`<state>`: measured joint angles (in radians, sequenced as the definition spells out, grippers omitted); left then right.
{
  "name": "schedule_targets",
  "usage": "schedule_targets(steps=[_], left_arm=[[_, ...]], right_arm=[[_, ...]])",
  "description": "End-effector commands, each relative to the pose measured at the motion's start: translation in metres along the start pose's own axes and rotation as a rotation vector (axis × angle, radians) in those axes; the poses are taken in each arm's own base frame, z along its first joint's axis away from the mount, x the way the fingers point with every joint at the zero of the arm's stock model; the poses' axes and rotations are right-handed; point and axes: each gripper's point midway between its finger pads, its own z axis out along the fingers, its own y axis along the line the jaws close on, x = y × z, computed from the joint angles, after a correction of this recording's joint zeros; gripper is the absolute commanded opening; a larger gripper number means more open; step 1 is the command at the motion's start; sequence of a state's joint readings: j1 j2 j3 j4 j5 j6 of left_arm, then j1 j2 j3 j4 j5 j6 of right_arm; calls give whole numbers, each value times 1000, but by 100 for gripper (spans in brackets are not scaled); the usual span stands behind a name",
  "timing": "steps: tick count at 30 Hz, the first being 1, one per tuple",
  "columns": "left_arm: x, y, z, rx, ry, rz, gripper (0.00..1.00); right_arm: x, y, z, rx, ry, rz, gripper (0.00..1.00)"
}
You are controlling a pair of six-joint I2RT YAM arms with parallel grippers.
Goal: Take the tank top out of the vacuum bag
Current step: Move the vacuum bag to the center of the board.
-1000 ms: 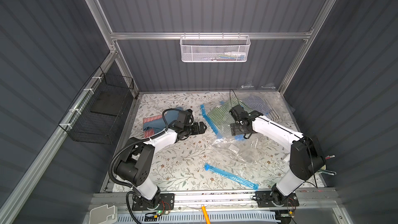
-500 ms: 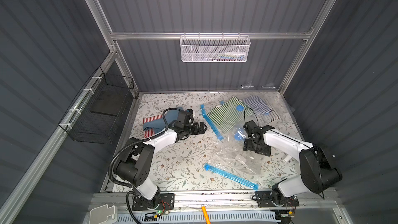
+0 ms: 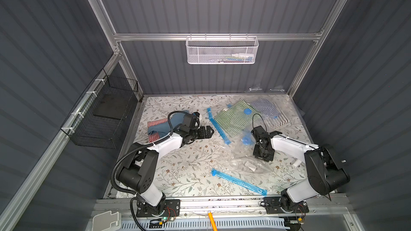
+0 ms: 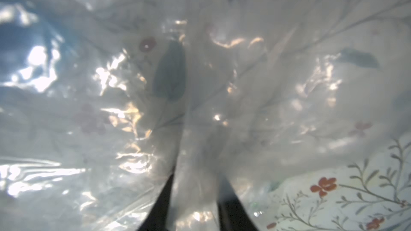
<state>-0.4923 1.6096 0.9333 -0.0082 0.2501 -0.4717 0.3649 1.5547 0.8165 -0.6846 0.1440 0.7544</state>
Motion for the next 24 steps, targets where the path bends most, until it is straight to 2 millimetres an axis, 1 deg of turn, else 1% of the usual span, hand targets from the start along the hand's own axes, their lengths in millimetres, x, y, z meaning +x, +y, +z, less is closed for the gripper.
schedule_targets(steps=[1, 2, 6, 9, 14, 17, 18, 19, 20, 21, 23, 24], left_arm=[[3, 2, -9, -23, 4, 34, 100], [4, 2, -10, -28, 5, 35, 100], [6, 5, -11, -39, 10, 34, 100], [6, 5, -10, -43, 16, 34, 100], [7, 5, -8, -41, 26, 33, 100], [6, 5, -8, -41, 26, 33, 100], [6, 5, -8, -43, 28, 32, 100], [5, 4, -8, -42, 26, 34, 100], [6, 4, -8, -40, 29, 34, 100], [5, 4, -9, -41, 27, 35, 100], [5, 4, -11, -46, 28, 39, 100], [4, 4, -12, -51, 26, 39, 100]], right_arm=[[-2, -13, 8, 43, 35, -1, 4], [-6, -16, 9, 50, 33, 2, 0], [-29, -38, 3, 90, -6, 51, 0], [-52, -57, -6, 106, -57, 105, 0], [-96, -98, -19, 148, -145, 215, 0], [-122, -110, -27, 153, -193, 268, 0], [-129, -111, -28, 153, -205, 274, 0], [-136, -110, -30, 150, -217, 273, 6], [-142, -107, -31, 142, -221, 264, 33], [-146, -103, -34, 130, -221, 256, 55], [-152, -95, -44, 104, -262, 226, 88], [-154, -92, -51, 97, -293, 210, 98]])
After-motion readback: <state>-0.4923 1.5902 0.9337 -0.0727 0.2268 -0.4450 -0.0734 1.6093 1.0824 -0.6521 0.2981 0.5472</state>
